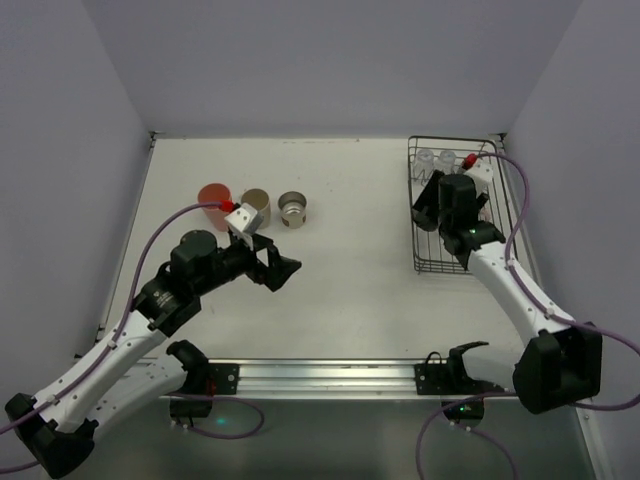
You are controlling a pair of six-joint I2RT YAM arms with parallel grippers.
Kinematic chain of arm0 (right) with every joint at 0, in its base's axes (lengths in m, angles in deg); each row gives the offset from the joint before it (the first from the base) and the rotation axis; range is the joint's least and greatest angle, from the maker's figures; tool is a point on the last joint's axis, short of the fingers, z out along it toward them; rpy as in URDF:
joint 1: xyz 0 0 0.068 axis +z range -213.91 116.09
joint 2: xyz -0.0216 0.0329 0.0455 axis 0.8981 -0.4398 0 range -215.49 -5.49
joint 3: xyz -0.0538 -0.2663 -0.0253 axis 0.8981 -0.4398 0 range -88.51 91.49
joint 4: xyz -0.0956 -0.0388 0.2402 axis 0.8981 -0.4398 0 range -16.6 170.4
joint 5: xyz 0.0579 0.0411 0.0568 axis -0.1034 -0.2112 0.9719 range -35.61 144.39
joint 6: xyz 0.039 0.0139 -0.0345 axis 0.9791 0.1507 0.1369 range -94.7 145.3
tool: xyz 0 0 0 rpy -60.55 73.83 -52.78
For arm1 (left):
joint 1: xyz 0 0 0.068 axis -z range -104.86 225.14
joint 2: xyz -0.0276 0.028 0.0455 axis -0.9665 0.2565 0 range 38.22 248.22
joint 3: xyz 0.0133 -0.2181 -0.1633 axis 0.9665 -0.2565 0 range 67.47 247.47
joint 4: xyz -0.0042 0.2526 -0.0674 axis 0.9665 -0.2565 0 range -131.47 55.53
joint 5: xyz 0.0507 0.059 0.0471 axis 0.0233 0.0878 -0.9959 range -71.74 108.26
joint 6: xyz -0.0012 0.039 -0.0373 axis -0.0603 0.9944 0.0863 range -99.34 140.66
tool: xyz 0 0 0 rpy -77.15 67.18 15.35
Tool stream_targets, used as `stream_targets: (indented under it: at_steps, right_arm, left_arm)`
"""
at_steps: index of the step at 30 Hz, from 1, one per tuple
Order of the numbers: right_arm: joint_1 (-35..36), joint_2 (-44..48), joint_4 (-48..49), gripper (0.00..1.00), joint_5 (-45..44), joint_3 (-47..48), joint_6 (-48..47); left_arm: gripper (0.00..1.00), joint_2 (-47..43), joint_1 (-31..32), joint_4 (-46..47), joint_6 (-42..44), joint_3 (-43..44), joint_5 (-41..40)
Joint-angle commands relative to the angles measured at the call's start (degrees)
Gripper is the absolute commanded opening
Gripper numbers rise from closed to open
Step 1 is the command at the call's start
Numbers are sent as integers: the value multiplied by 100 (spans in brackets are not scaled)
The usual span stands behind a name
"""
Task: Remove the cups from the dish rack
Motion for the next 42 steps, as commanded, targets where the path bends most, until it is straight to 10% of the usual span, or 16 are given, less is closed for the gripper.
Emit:
stream_targets:
  at_steps: [1,12,16,31,34,38,42]
  right_arm:
    - [81,864,1040,36,-92,-123,-278]
    - [186,2710,1541,29,2893,-1020,687]
    - [326,3185,3056,27,4116,-1932,1793]
    - [1004,2783,5171,27,4751,-2980,2973]
    - [1039,2528,5522,27,4847,-3103,3140]
    - [1039,2281,5927,31,4971,-3244,3395]
    - [1039,2359,5972,67,4909,-3332,3326]
  left_arm:
    - [100,45,-25,519,-285,41,372]
    - [96,1230,1,3778,-2411,-627,1532]
    - [95,2037,54,5044,-3228,-794,1585]
    - [80,3622,537,6979,-4056,-469,1848]
    - [64,3683,563,7305,-4135,-469,1840]
    - [14,3649,581,7463,-4101,-434,1822]
    - [0,3368,581,7262,-3812,-512,1743]
